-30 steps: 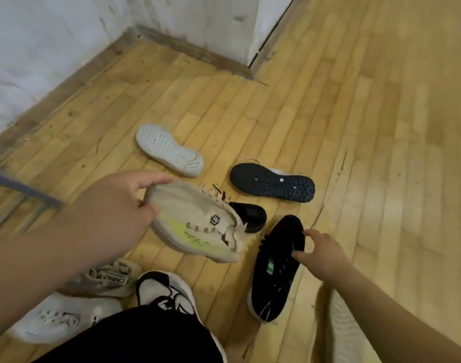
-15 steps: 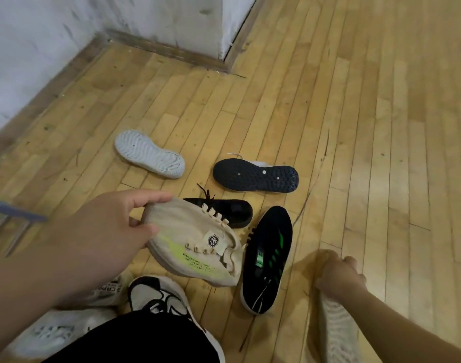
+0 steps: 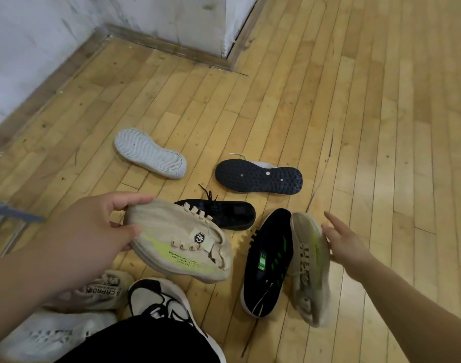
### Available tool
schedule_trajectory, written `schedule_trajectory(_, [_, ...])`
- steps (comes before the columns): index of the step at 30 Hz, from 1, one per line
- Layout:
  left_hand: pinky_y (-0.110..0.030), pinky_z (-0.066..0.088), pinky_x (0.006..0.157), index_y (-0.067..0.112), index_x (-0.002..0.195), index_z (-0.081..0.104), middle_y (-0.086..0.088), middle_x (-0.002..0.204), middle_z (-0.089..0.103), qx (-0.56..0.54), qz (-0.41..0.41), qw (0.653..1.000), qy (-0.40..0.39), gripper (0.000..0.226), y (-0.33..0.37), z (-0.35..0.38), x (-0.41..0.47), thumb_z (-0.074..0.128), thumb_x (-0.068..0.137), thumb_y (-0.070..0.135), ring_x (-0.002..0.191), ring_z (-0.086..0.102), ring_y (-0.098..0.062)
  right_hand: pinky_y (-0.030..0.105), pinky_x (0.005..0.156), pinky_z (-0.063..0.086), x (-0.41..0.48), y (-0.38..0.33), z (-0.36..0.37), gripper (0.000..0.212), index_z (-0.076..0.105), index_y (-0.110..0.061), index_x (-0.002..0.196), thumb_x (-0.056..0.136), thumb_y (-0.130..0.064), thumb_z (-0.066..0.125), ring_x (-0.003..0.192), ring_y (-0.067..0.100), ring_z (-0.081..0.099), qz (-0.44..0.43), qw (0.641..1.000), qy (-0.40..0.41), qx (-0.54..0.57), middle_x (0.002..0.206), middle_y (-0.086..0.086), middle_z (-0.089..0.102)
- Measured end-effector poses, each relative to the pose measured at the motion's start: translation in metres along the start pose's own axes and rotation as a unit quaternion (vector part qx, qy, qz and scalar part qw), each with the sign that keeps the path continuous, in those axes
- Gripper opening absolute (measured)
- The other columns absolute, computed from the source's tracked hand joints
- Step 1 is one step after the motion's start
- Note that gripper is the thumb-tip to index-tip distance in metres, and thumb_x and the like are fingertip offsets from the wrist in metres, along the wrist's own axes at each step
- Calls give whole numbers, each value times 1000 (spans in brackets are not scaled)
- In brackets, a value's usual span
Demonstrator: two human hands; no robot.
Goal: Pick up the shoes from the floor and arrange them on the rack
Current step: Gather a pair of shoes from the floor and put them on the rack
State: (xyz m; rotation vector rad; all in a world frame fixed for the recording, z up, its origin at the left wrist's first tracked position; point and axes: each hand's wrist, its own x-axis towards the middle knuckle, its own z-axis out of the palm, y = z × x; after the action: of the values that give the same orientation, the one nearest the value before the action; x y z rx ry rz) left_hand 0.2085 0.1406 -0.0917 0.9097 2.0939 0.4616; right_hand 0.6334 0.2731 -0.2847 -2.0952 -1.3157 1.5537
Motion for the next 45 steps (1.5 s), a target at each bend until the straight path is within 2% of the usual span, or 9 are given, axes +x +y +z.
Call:
schedule_trajectory(7, [-54, 62, 82, 65, 107, 68, 5, 83, 80, 3, -8, 1000, 0, 61, -2, -5, -2, 74, 89, 6, 73, 78, -14, 48, 118, 37, -36, 13, 32, 68, 17, -41, 162, 102, -58, 45, 147, 26, 41, -145, 982, 41, -113, 162, 0, 42])
schedule_trajectory(14, [-41, 63, 81, 49, 110, 73, 7, 96, 77, -22, 12, 999, 22, 52, 7, -29, -17, 71, 91, 1, 75, 77, -11, 31, 83, 47, -54, -7, 48, 64, 12, -61, 155, 106, -36, 44, 106, 13, 57, -223, 930, 17, -292, 146, -3, 57])
schedule_trajectory(20, [-21, 61, 67, 48, 102, 76, 13, 117, 69, -94, 61, 986, 120, 54, 13, -100, -60, 69, 89, -4, 75, 74, -4, 23, 79, 49, -110, -152, 86, 63, 23, -58, 155, 105, -31, 52, 94, 0, 62, -346, 919, 1, -189, 123, -19, 63])
schedule_trajectory(25, [-25, 61, 70, 46, 105, 74, 4, 73, 77, -82, 65, 961, 255, 47, 0, -167, -150, 69, 90, 2, 69, 74, -18, 26, 103, 43, -186, -280, 171, 62, 27, -48, 158, 105, -28, 52, 130, 13, 56, -516, 842, -87, -131, 153, -10, 52])
schedule_trajectory(31, [-53, 57, 95, 49, 111, 70, -3, 85, 78, -120, 35, 896, 427, 46, -81, -254, -283, 64, 94, 7, 88, 76, -28, 29, 108, 43, -342, -382, 284, 63, 28, -47, 158, 105, -23, 51, 128, 4, 53, -648, 729, -207, -80, 149, -19, 49])
schedule_trajectory(34, [-47, 62, 90, 47, 107, 73, 7, 102, 77, -196, 46, 828, 524, 46, -127, -269, -339, 59, 98, 4, 90, 76, -22, 23, 94, 45, -424, -402, 328, 64, 25, -53, 157, 106, -22, 49, 109, 5, 57, -671, 679, -286, -84, 139, -22, 51])
schedule_trajectory(37, [-40, 63, 85, 49, 110, 73, 26, 103, 72, -262, 38, 771, 579, 42, -177, -267, -373, 58, 102, 11, 94, 74, -12, 26, 103, 45, -485, -411, 370, 64, 27, -48, 158, 105, -23, 54, 123, 8, 54, -674, 630, -360, -139, 152, -19, 43])
schedule_trajectory(40, [-30, 59, 89, 51, 108, 73, 23, 121, 67, -267, 0, 767, 583, 36, -221, -261, -393, 56, 105, 19, 105, 69, -6, 36, 109, 49, -523, -399, 406, 63, 35, -46, 155, 103, -21, 58, 128, 12, 55, -633, 621, -426, -181, 152, -17, 45])
schedule_trajectory(45, [-45, 56, 98, 52, 118, 69, 7, 118, 71, -272, -27, 776, 569, 26, -259, -270, -406, 56, 105, 34, 108, 67, -13, 43, 98, 56, -527, -344, 426, 61, 34, -55, 152, 105, -21, 57, 121, 17, 61, -564, 648, -477, -183, 144, -12, 52])
